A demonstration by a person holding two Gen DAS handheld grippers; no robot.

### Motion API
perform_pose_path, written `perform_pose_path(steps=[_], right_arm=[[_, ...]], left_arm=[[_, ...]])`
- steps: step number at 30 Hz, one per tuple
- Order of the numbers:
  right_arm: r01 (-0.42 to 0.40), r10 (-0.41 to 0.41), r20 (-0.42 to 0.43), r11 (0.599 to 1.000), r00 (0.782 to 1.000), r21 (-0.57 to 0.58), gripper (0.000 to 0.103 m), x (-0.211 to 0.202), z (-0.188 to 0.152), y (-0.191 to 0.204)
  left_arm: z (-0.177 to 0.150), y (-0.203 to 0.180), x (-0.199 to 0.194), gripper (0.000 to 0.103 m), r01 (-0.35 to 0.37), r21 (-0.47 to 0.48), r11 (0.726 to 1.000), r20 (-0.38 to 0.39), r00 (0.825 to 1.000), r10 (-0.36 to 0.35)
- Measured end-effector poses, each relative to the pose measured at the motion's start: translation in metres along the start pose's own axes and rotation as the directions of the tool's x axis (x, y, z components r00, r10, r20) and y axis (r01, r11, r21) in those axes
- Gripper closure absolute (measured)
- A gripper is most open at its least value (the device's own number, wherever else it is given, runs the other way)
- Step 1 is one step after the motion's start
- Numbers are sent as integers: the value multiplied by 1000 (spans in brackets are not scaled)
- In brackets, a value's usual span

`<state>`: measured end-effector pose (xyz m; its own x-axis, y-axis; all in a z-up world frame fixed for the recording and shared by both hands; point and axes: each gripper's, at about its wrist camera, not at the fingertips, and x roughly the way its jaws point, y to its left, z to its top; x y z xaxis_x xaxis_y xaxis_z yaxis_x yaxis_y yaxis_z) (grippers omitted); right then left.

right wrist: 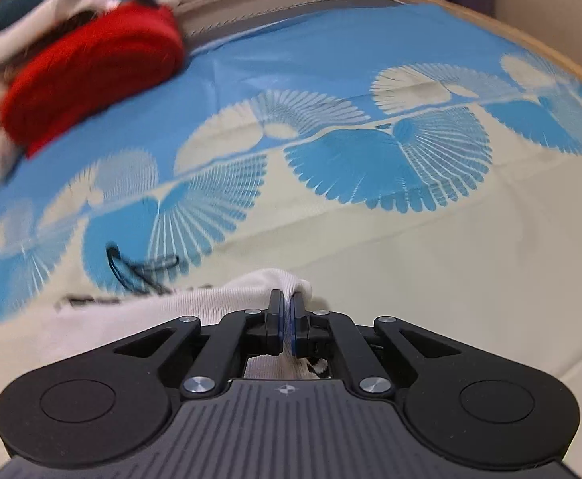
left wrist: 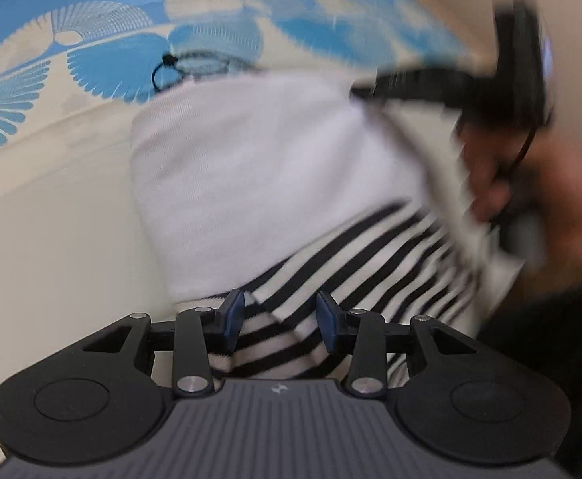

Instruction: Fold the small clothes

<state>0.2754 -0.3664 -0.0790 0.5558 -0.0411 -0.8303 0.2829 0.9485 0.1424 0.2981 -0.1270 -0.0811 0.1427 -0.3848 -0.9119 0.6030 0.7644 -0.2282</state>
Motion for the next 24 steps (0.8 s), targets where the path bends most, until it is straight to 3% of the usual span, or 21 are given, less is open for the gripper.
perform_pose_path(steps=[2, 3, 4, 6, 8, 10, 12, 14, 15, 17, 18, 19, 22, 24], right_arm=[[26, -26, -24, 999, 999, -18, 96, 4, -5, 3], [36, -36, -25, 999, 999, -9, 87, 2, -5, 2], [50, -50, -5, 999, 999, 6, 81, -4, -6, -1], [43, -44, 68, 999, 997, 19, 80, -26, -6, -4], [-16, 17, 131, 1000, 991, -6, 80, -51, -8, -7], [-105, 116, 144, 991, 983, -77, 80, -72, -15, -8], [-214, 234, 90, 958, 968, -193, 80, -85, -29, -5], [-298, 307, -20, 905, 951, -303, 80, -87, -48, 2], [-304, 292, -87, 886, 952, -350, 80, -82, -58, 6], [-220, 131, -219, 863, 967, -455, 80, -61, -82, 11], [-162, 46, -232, 845, 972, -511, 79, -54, -92, 11], [-145, 25, -228, 835, 973, -530, 78, -54, -94, 9], [-193, 95, -232, 872, 968, -450, 78, -66, -84, -2], [-248, 159, -235, 871, 959, -424, 78, -77, -80, -8]], left_arm=[[-3, -4, 0, 59, -22, 16, 1000, 4, 1000, 22], [-3, -4, -4, 58, -17, 9, 1000, 10, 1000, 17], [-4, -2, -9, 58, -2, -9, 1000, 19, 1000, 2], [-6, 2, -19, 58, 32, -26, 999, 40, 999, -31], [-8, 1, -25, 58, 34, -6, 999, 50, 998, -33], [-13, 1, -27, 58, 41, 17, 999, 46, 998, -42], [-17, -4, -24, 58, 45, 48, 998, 19, 999, -46], [-24, -9, -15, 58, 21, 86, 996, -21, 1000, -19], [-27, -10, -12, 58, 9, 101, 995, -32, 999, -6], [-29, -12, -13, 57, 13, 114, 993, -35, 999, -9], [-29, -11, -16, 57, 16, 108, 994, -31, 999, -13], [-29, -10, -22, 56, 21, 97, 995, -19, 1000, -19], [-33, -5, -30, 57, 65, 104, 993, -7, 998, -64], [-39, -5, -25, 56, 57, 127, 990, -41, 998, -52]])
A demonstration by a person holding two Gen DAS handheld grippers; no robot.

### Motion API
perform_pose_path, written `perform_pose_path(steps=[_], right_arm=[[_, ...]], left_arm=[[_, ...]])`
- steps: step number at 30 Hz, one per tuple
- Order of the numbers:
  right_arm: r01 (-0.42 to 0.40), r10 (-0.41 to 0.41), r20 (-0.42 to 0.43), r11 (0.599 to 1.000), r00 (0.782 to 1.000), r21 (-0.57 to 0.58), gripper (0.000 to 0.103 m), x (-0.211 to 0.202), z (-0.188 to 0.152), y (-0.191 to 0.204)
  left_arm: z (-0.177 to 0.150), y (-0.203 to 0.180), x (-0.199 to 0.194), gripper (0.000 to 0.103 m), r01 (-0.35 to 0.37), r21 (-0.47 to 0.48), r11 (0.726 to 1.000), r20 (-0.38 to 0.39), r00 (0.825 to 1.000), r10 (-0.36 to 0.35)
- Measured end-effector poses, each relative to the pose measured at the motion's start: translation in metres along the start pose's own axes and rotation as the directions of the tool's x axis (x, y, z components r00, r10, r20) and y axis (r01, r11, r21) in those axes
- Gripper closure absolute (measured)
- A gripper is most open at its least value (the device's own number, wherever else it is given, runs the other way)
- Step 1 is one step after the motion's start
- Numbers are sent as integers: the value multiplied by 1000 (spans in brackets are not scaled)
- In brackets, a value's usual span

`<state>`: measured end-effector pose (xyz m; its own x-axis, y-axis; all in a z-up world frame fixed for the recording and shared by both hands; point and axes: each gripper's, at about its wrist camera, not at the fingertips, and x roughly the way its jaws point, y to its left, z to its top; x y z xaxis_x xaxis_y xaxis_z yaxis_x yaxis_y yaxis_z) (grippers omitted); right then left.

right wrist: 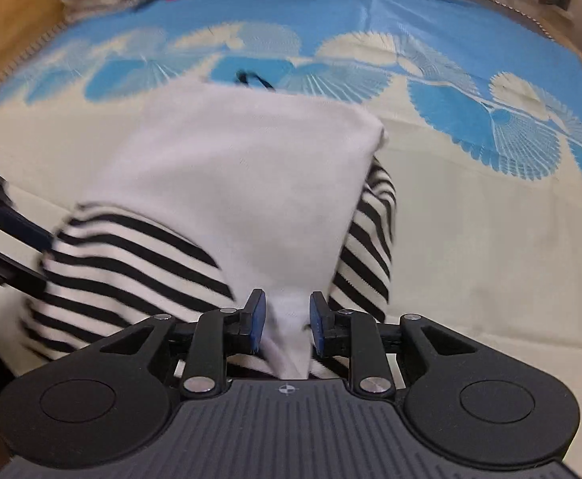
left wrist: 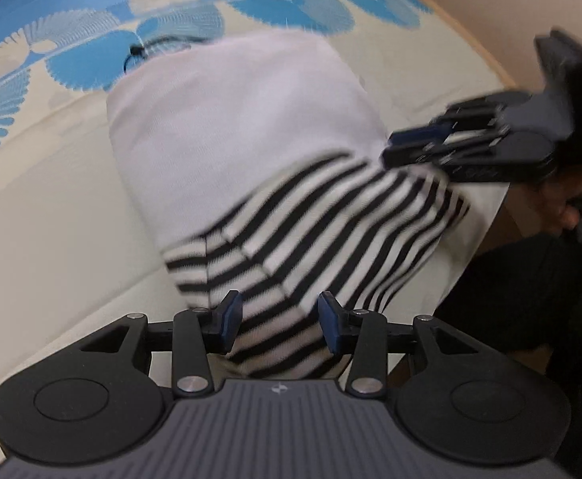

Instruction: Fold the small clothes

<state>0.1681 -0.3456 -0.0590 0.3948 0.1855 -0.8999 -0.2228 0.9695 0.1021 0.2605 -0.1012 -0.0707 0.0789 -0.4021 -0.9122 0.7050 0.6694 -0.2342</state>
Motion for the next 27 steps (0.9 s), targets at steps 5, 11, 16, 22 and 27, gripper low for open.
perform_pose_path(steps=[5, 11, 16, 22, 27], right_arm=[[-15, -7, -180, 992, 984, -123, 72, 14, -21, 10], [8, -7, -7, 996, 1000, 86, 47, -17, -5, -16], [-8, -13, 61, 948, 998, 319, 12, -15, 4, -42], [-24, 32, -12, 913, 999, 408, 12, 22, 6, -40], [-19, 56, -68, 895, 996, 445, 10, 52, 11, -47]], left_arm=[[-9, -7, 18, 58, -47, 100, 994, -89, 994, 56], [14, 29, -24, 23, 5, -131, 991, 121, 993, 11], [22, 73, -14, 9, 2, -411, 912, 154, 986, 67], [23, 98, 26, 9, 131, -564, 816, 161, 986, -47], [24, 117, 59, 9, 228, -668, 709, 193, 972, -131]])
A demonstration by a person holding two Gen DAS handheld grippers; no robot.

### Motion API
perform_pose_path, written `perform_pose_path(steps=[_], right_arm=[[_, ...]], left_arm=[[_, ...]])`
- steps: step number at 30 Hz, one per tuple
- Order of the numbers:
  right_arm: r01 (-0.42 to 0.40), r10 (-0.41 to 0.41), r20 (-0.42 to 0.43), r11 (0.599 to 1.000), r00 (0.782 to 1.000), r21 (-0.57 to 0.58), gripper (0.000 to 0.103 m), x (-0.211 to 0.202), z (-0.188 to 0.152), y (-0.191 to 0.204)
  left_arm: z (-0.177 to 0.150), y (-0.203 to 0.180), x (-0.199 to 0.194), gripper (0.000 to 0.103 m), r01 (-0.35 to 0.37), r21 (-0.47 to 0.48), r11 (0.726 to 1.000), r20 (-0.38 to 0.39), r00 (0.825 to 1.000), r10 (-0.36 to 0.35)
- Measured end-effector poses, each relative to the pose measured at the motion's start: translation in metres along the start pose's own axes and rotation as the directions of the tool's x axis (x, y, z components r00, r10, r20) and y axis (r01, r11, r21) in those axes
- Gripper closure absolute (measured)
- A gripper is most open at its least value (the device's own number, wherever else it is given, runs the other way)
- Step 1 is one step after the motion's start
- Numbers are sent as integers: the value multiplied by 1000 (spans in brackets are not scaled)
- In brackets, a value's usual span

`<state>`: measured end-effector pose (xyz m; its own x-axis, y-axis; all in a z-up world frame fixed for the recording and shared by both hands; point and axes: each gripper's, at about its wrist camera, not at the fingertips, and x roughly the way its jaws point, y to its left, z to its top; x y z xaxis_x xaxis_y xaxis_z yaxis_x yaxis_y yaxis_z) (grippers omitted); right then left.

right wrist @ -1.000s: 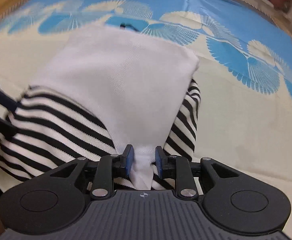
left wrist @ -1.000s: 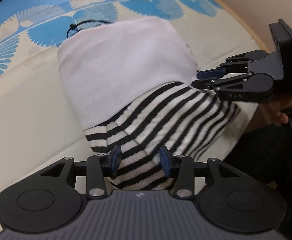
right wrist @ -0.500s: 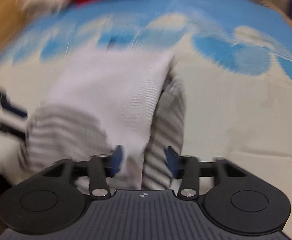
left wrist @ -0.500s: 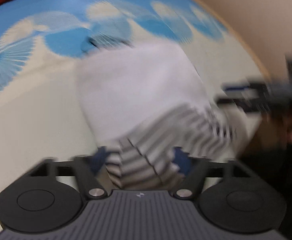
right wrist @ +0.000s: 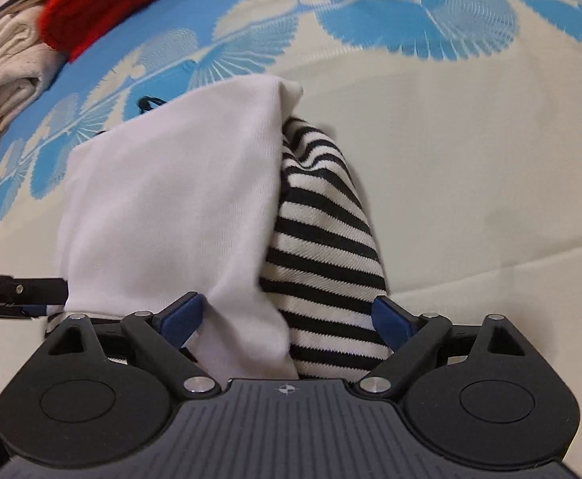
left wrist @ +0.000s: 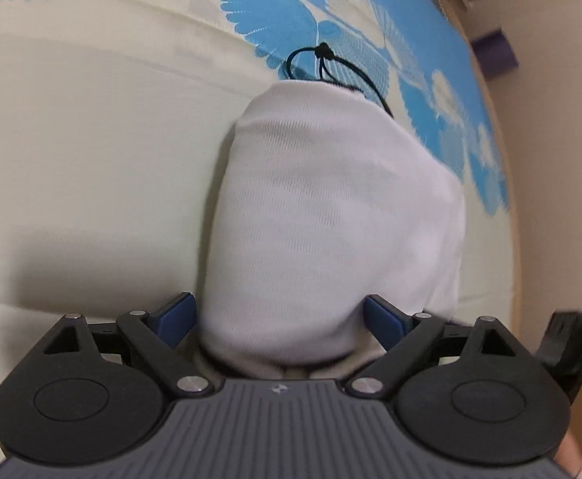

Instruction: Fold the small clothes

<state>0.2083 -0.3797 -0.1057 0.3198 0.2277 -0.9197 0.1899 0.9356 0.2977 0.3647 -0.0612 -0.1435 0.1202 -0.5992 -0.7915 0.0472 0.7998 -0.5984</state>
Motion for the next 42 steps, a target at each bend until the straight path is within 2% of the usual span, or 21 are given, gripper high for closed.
perform_pose_path(steps=[2, 4, 5, 6, 7, 8, 9, 10, 13, 18, 20, 26, 29, 30, 33, 34, 36, 37, 40, 42], right_arm=[[-14, 14, -7, 1000, 1000, 21, 11, 2, 3, -4], [-33, 33, -6, 999, 999, 25, 16, 3, 4, -5], [-49, 49, -4, 999, 999, 22, 27, 2, 4, -5], [-70, 70, 0, 997, 998, 19, 47, 2, 4, -4], [-108, 108, 5, 994, 994, 14, 66, 2, 4, -2], [-125, 125, 14, 992, 992, 3, 70, 0, 5, 2], [-119, 119, 26, 993, 993, -19, 80, -4, 5, 7], [-116, 118, 37, 992, 992, -53, 85, -7, 6, 12], [-163, 169, 98, 984, 981, -69, 90, -19, 15, 21], [-281, 287, 228, 958, 930, -59, 90, -37, 36, 40], [-289, 299, 235, 954, 925, -75, 90, -32, 43, 55], [-286, 302, 225, 953, 926, -101, 90, -10, 58, 97], [-280, 299, 226, 953, 927, -111, 90, -3, 62, 111], [-264, 287, 224, 956, 931, -126, 89, 1, 61, 117], [-140, 169, 192, 978, 967, -154, 73, 12, 58, 131], [-103, 128, 183, 985, 975, -141, 71, 14, 57, 131], [-70, 90, 185, 991, 979, -111, 69, 13, 55, 126], [-72, 90, 189, 992, 978, -103, 66, 11, 54, 124], [-101, 118, 178, 989, 977, -104, 52, 4, 49, 124], [-127, 142, 137, 985, 980, -117, 50, 7, 44, 127]], left_arm=[[5, 2, 10, 7, 15, -33, 999, -8, 1000, -15], [11, -1, 16, 6, 27, -45, 999, -1, 1000, -27], [12, -3, 18, 6, 30, -41, 999, 5, 1000, -30], [11, -6, 19, 9, 23, -32, 999, 13, 1000, -23], [13, -10, 19, 20, -2, -14, 1000, 29, 1000, 2], [14, -17, 16, 28, -42, 9, 999, 48, 998, 42], [15, -24, 12, 43, -68, 33, 997, 75, 995, 66], [15, -32, 4, 54, -83, 56, 995, 111, 991, 77], [20, -44, -24, 59, -101, 105, 989, 209, 975, 77], [38, -36, -64, 58, -119, 124, 985, 315, 946, 75], [44, -31, -77, 58, -151, 134, 979, 344, 934, 97], [56, -10, -99, 55, -216, 120, 969, 380, 912, 156], [58, -3, -109, 44, -257, 124, 958, 395, 899, 190], [59, 0, -112, 36, -277, 117, 954, 399, 893, 210], [56, 4, -126, 34, -357, 115, 927, 463, 845, 268], [55, 5, -130, 34, -367, 121, 922, 471, 839, 272], [52, 10, -136, 34, -347, 130, 929, 452, 855, 256], [50, 14, -138, 34, -325, 137, 936, 431, 870, 239], [44, 21, -134, 34, -294, 169, 941, 361, 907, 218], [38, 23, -125, 34, -295, 202, 934, 310, 924, 225]])
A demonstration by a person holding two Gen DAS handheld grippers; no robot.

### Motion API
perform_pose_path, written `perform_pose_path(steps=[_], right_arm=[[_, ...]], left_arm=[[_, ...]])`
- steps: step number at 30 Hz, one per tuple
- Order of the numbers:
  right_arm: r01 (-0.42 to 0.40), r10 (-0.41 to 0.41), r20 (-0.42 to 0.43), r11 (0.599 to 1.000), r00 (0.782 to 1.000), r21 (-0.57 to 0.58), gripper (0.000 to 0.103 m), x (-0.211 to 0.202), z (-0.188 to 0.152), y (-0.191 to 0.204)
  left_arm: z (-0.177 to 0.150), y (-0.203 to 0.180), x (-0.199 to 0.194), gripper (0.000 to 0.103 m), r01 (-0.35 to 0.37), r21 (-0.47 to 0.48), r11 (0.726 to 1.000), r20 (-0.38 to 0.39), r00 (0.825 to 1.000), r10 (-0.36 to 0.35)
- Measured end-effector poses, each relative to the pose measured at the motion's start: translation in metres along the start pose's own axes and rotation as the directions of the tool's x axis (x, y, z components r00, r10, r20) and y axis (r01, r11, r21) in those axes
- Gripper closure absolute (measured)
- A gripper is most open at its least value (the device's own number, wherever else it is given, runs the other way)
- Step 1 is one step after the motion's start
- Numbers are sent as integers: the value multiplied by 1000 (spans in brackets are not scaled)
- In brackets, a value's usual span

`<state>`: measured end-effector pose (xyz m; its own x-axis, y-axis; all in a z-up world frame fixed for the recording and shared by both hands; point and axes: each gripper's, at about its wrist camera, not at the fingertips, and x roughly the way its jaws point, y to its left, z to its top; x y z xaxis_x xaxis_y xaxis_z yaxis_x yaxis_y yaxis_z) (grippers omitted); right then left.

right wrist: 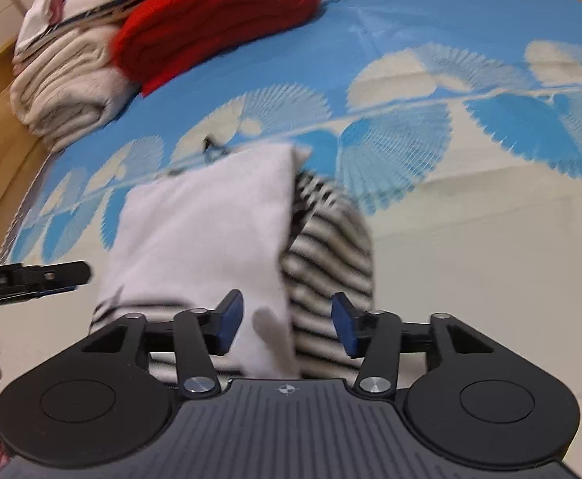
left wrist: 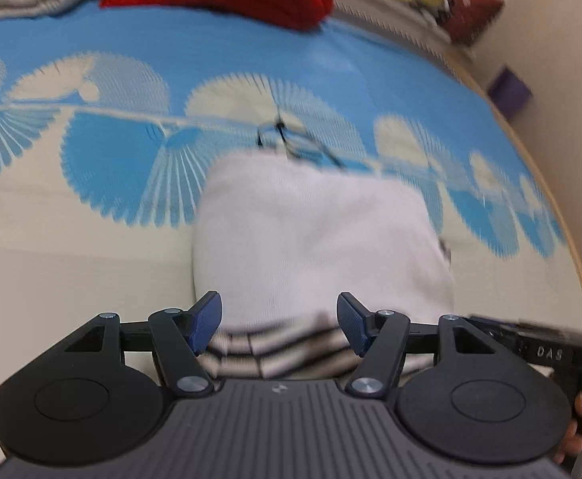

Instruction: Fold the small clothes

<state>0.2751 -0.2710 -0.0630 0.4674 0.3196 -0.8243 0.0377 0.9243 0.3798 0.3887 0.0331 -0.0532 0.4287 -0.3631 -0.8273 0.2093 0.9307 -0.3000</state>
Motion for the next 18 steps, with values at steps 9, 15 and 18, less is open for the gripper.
perform_pose_path(steps=[9, 15, 18], right_arm=[[52, -78, -161, 986, 984, -161, 53, 16, -32, 22], [57, -101, -202, 975, 974, -213, 54, 12, -39, 21], [136, -217, -234, 938, 948, -320, 54, 20, -53, 25]], left_arm=[[-28, -19, 7, 38, -117, 106, 988, -85, 988, 126], [-49, -32, 24, 29, -190, 229, 955, -190, 953, 235], [-51, -39, 17, 29, -232, 219, 948, -149, 952, 267]])
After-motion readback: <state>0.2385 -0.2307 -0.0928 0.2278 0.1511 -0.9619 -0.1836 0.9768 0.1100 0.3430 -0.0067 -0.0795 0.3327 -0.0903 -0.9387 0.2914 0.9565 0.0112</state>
